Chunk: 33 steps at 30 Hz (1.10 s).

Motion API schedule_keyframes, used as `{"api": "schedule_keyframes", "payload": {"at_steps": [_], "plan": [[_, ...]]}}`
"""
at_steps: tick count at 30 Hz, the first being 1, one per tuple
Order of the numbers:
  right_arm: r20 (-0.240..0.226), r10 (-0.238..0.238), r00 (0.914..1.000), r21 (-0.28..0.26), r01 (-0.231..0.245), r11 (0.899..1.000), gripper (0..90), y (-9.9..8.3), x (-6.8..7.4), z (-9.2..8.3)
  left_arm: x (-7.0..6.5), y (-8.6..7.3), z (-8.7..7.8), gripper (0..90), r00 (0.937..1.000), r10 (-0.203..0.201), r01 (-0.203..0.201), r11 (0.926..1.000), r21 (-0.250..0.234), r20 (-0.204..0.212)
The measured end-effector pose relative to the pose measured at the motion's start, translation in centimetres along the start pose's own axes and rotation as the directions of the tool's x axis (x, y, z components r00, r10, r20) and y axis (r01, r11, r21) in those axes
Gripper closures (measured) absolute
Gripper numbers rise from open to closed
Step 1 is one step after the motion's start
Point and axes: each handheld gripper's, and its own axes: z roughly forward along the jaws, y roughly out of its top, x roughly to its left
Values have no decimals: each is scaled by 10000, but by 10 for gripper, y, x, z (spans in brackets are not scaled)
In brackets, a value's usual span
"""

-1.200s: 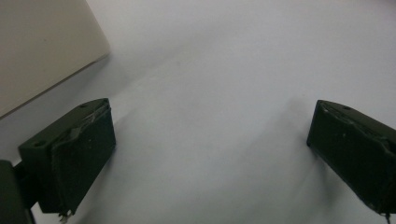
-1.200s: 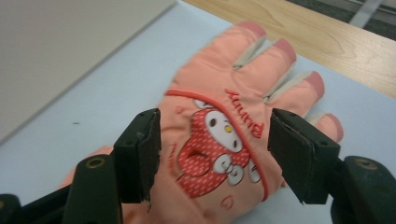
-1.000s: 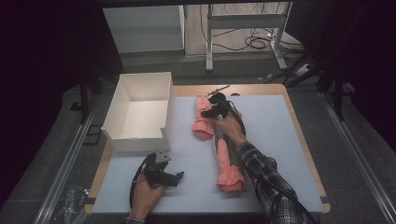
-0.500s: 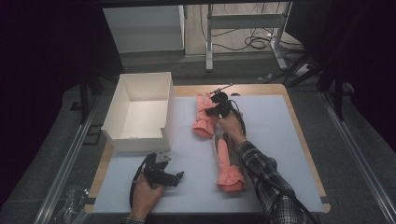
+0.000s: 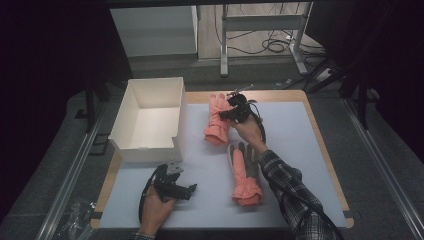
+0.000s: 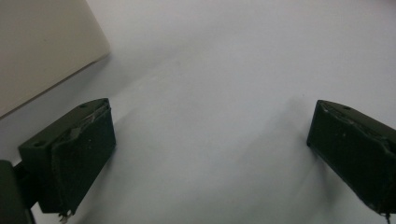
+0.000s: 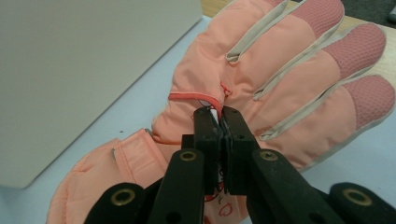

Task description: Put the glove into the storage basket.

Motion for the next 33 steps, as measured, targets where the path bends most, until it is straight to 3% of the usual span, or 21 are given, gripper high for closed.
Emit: {"api": "schedule_keyframes", "payload": {"at_steps": [11,20,33], "plan": [[-607,-362,9975,58,366,9993,853,1,13,-28,0,0,0,10,10000,38,-38,10000,-2,-4],[-1091,-298,9936,-91,290,9995,853,-5,18,-56,0,0,0,10,10000,51,-51,10000,-4,3],[-1535,-392,9874,-117,379,9992,853,-40,26,-100,0,0,0,10,10000,18,-18,10000,-18,14]]}}
